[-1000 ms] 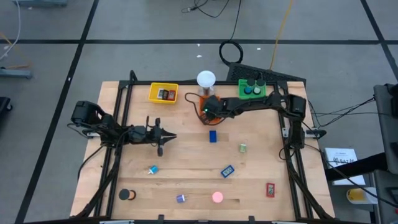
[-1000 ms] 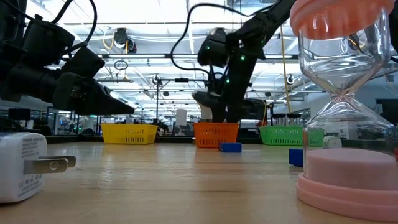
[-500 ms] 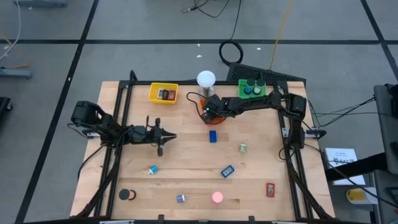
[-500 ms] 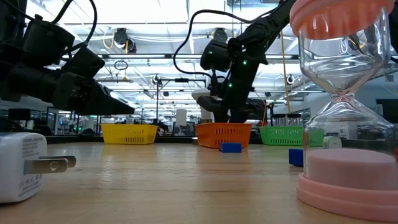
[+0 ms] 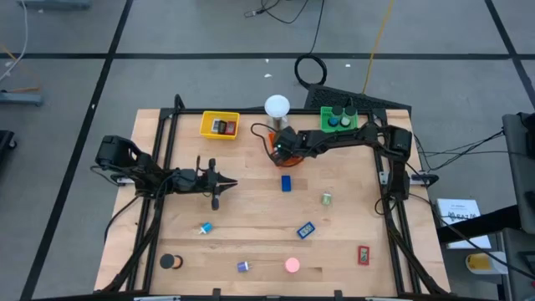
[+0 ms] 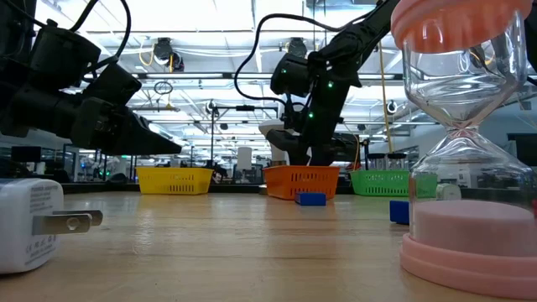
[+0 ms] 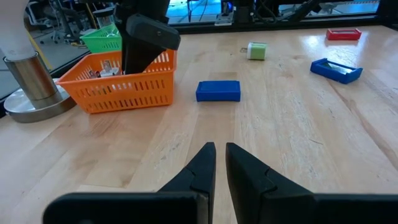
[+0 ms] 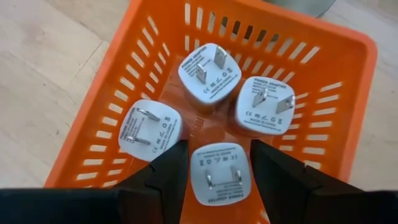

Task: Pick & Place Office items
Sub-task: Put the pink charger adapter into the orange bin, then put the top blue digital clock into the yellow bin

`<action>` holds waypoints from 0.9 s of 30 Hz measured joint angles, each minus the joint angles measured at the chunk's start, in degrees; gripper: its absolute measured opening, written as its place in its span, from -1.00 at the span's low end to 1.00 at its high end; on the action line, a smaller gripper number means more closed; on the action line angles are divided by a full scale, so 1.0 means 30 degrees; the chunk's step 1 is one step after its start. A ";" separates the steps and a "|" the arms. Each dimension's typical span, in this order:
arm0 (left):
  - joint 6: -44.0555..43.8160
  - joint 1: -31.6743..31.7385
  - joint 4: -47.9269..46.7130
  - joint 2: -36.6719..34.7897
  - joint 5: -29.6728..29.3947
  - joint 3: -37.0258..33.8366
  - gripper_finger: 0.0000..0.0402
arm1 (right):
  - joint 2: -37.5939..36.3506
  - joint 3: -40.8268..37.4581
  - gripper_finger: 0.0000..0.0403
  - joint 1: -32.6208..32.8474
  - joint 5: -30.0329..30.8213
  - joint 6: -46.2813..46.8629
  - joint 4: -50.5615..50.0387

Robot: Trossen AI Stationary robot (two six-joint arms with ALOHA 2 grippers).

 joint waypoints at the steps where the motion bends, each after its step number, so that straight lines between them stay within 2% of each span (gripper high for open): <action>1: 0.0000 0.0000 -0.0004 0.0000 0.0000 0.0000 -0.79 | 0.0000 0.0000 -0.17 0.0000 0.0000 -0.0070 0.0058; 10: -0.0022 0.0000 -0.0056 0.0000 0.0015 0.0000 -0.79 | -0.2116 0.0000 -0.17 0.0018 0.0015 -0.0613 -0.0141; 14: -0.0117 0.0000 -0.0207 0.0000 0.0022 0.0000 -0.79 | -0.3588 0.0019 -0.21 0.0176 0.0096 -0.0570 -0.2888; 18: -0.0131 0.0000 -0.0262 0.0000 0.0022 0.0000 -0.79 | -0.4250 -0.0007 -0.40 0.0600 0.1228 0.0595 -0.7056; 20: -0.0136 -0.0007 -0.0186 0.0000 0.0022 0.0000 -0.79 | -0.4207 -0.0122 -0.53 0.0773 0.1508 0.1042 -0.7560; 22: -0.0146 0.0000 -0.0117 0.0000 0.0015 0.0003 -0.79 | -0.4167 -0.0713 -0.68 0.0816 0.1218 0.1028 -0.7084; 25: -0.0182 0.0000 -0.0131 0.0000 0.0015 0.0005 -0.79 | -0.3997 -0.2164 -0.90 0.0728 -0.0132 0.0540 -0.4496; 27: -0.0182 0.0000 -0.0146 0.0000 0.0018 0.0007 -0.79 | -0.3955 -0.3124 -0.97 0.0594 -0.0715 0.0283 -0.3136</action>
